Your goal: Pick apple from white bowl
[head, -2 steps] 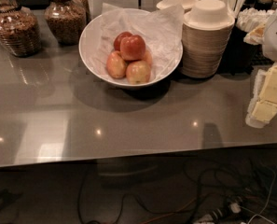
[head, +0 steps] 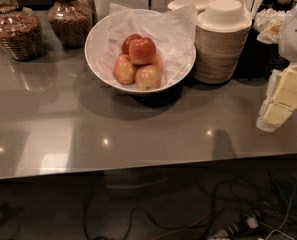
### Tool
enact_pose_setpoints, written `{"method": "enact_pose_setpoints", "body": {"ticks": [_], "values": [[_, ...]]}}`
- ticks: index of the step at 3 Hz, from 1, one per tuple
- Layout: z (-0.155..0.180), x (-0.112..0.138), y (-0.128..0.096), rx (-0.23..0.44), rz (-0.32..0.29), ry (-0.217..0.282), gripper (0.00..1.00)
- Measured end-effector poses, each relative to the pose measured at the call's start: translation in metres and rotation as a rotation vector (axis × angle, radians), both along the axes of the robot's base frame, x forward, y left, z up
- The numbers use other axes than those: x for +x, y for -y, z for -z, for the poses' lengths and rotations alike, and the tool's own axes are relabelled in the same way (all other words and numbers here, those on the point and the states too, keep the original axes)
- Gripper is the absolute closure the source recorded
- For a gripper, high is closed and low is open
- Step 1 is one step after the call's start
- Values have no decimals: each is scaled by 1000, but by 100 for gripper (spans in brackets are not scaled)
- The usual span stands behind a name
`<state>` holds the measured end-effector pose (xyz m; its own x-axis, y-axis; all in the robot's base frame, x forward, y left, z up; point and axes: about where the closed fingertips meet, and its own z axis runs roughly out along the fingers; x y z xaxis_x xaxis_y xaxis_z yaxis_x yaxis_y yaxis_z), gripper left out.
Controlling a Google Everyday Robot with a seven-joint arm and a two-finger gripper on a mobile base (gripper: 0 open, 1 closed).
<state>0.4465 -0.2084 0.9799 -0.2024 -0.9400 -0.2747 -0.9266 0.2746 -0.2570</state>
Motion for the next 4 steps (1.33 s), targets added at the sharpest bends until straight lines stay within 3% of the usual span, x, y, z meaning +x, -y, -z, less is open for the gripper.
{"method": "enact_pose_setpoints", "body": {"ticks": [2, 4], "values": [[-7, 60, -65, 293, -39, 87, 0], [-11, 133, -132, 479, -32, 119, 0]]}}
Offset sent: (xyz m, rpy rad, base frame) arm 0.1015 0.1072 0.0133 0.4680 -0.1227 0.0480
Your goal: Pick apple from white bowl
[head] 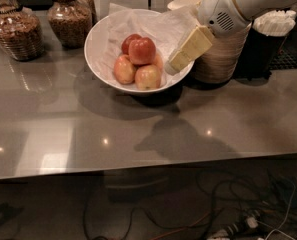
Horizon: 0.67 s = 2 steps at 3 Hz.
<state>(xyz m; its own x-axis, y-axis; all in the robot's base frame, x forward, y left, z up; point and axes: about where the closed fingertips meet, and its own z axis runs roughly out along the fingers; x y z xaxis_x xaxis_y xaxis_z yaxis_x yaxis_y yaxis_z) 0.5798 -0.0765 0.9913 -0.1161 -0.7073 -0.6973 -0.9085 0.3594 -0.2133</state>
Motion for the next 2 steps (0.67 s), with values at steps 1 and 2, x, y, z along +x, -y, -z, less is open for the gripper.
{"method": "enact_pose_setpoints", "body": {"ticks": [1, 2], "values": [[0, 0, 0, 0, 0, 0, 0], [0, 8, -2, 27, 7, 55, 0]]}}
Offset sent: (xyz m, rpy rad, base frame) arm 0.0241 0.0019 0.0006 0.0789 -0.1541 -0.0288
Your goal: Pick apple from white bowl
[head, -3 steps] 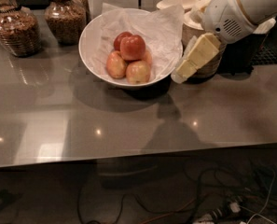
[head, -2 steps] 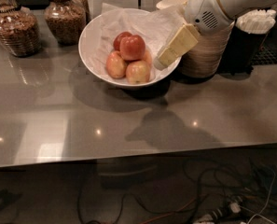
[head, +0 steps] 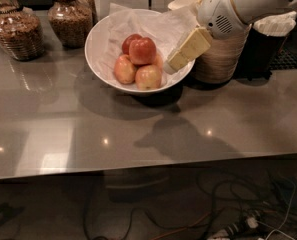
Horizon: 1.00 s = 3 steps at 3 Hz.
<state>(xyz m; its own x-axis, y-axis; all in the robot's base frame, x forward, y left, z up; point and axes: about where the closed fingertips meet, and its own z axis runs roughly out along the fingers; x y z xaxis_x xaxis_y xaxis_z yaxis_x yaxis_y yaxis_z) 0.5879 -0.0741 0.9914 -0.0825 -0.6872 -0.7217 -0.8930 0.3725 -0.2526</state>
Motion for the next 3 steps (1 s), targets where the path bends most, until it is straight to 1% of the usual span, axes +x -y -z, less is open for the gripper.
{"method": "enact_pose_setpoints", "body": {"ticks": [1, 2, 3], "values": [[9, 19, -17, 64, -1, 55, 0], [20, 39, -36, 111, -10, 74, 0], [36, 55, -49, 141, -13, 64, 0]]}}
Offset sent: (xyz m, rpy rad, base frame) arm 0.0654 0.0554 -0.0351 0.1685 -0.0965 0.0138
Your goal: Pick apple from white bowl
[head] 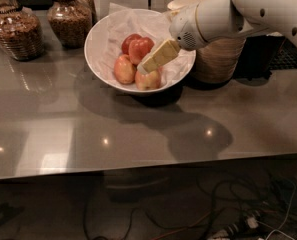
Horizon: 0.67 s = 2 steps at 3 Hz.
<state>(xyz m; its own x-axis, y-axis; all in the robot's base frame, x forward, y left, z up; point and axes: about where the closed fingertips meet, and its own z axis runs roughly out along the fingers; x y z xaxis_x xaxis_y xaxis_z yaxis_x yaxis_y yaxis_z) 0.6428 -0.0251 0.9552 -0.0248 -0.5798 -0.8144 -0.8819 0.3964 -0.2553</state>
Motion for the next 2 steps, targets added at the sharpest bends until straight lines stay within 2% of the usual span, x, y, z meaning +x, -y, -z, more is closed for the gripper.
{"method": "enact_pose_setpoints", "body": {"ticks": [2], "values": [[29, 24, -15, 29, -5, -37, 16]]}}
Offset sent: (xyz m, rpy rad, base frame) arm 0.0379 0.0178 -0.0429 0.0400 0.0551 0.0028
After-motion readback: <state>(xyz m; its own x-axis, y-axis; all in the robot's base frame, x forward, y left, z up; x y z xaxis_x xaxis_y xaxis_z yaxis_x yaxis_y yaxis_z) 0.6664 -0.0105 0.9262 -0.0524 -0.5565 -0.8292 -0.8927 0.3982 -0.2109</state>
